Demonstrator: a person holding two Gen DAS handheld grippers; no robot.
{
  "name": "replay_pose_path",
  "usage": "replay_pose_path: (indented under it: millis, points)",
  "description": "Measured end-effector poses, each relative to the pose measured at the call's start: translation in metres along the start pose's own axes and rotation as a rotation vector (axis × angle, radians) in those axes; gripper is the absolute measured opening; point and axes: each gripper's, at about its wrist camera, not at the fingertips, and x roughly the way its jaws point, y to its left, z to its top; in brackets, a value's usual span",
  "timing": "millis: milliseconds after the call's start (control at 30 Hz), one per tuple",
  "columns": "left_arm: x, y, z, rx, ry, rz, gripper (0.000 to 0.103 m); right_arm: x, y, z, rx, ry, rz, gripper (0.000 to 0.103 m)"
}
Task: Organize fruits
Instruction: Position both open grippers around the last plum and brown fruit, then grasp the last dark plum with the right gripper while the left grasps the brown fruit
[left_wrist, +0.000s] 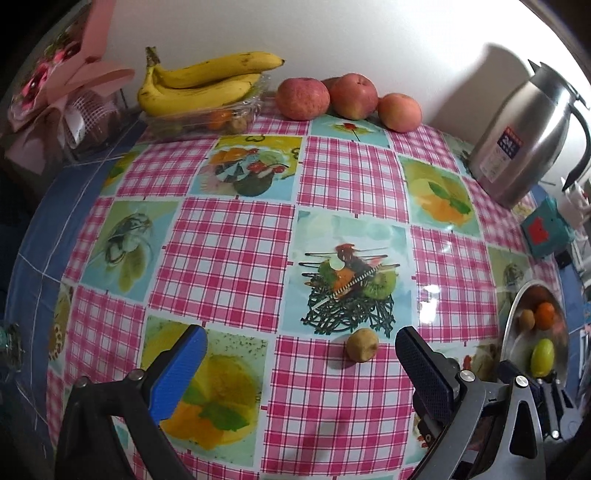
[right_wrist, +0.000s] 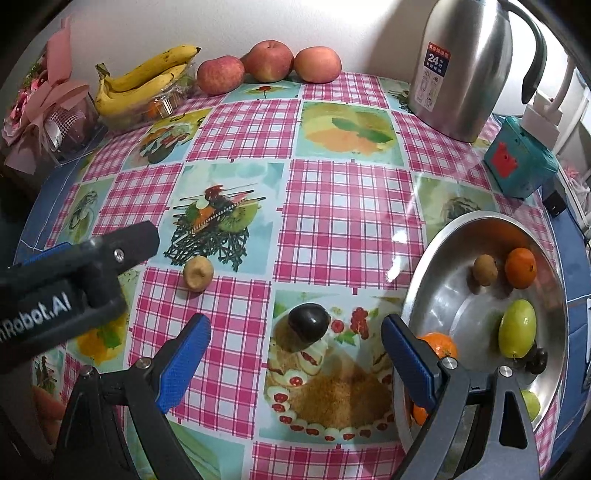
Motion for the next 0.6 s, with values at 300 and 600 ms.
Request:
replay_pose_path:
  millis: [300, 600]
  points:
    - [0.009, -0.018, -0.004, 0.049, 0.026, -0.046, 0.102, -0.003, -0.005, -0.001, 0.032, -0.019, 0.013, 0.092]
    - [0.025, -0.025, -0.009, 0.048, 0.068, -0.103, 0.075, 0.005, -0.007, -0.003, 0.033, 0.006, 0.002, 0.066]
